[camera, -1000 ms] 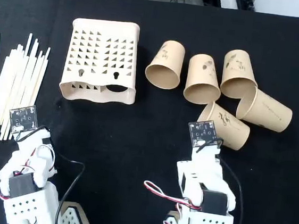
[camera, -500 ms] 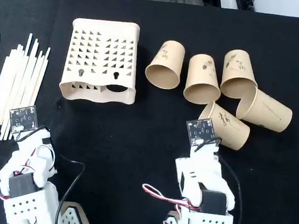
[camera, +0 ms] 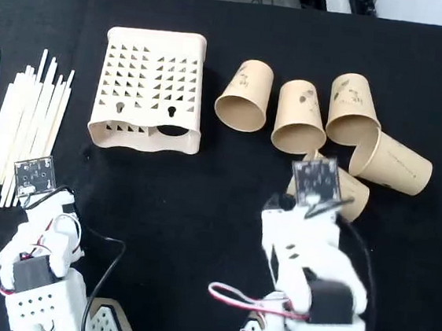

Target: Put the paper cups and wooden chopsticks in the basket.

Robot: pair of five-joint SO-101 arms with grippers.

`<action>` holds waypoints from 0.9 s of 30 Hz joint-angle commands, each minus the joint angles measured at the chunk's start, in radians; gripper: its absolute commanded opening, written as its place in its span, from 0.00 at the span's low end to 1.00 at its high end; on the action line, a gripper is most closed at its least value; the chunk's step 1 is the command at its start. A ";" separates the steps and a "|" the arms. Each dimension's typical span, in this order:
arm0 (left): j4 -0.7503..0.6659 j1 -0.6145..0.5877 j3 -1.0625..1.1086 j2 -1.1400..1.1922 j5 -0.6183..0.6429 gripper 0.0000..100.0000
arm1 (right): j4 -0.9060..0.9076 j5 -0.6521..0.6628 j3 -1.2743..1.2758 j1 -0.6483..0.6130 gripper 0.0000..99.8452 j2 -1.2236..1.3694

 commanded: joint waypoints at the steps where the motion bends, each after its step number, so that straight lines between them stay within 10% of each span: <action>1: 0.012 -0.002 0.018 -0.009 0.005 0.03 | 0.003 -0.014 -0.171 -0.017 0.06 0.243; 27: 0.012 -0.001 0.018 -0.009 0.005 0.03 | -0.173 0.262 -0.136 -0.173 0.07 0.584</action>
